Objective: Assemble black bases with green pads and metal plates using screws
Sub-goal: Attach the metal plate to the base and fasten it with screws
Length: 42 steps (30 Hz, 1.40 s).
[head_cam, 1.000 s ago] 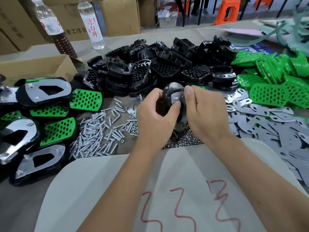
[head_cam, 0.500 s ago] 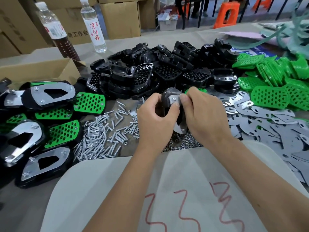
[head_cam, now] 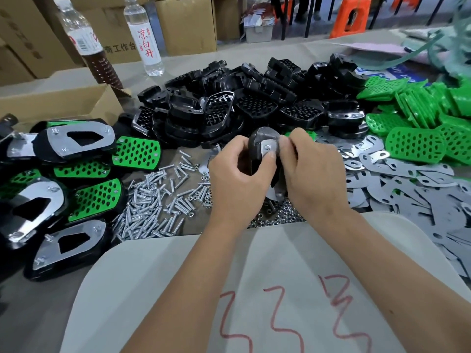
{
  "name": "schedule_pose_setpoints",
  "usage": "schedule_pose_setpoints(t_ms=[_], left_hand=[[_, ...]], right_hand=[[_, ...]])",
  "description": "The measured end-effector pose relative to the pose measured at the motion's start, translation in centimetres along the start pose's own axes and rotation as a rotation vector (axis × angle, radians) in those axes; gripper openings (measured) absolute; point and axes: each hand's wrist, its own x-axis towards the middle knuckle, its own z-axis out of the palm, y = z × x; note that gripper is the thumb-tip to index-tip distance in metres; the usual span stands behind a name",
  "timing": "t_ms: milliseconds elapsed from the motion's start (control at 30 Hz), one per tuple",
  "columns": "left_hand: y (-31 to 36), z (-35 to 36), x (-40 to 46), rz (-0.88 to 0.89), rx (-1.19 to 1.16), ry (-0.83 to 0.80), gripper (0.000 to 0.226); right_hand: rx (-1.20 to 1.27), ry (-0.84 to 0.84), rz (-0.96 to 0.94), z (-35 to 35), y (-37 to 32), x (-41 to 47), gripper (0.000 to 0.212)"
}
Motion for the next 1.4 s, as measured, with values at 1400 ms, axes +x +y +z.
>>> schedule_pose_setpoints(t_ms=[1400], left_hand=[[-2.2, -1.1, 2.1, -0.288, -0.143, 0.172, 0.023]], right_hand=[[0.756, -0.262, -0.095, -0.6, 1.2, -0.3, 0.013]])
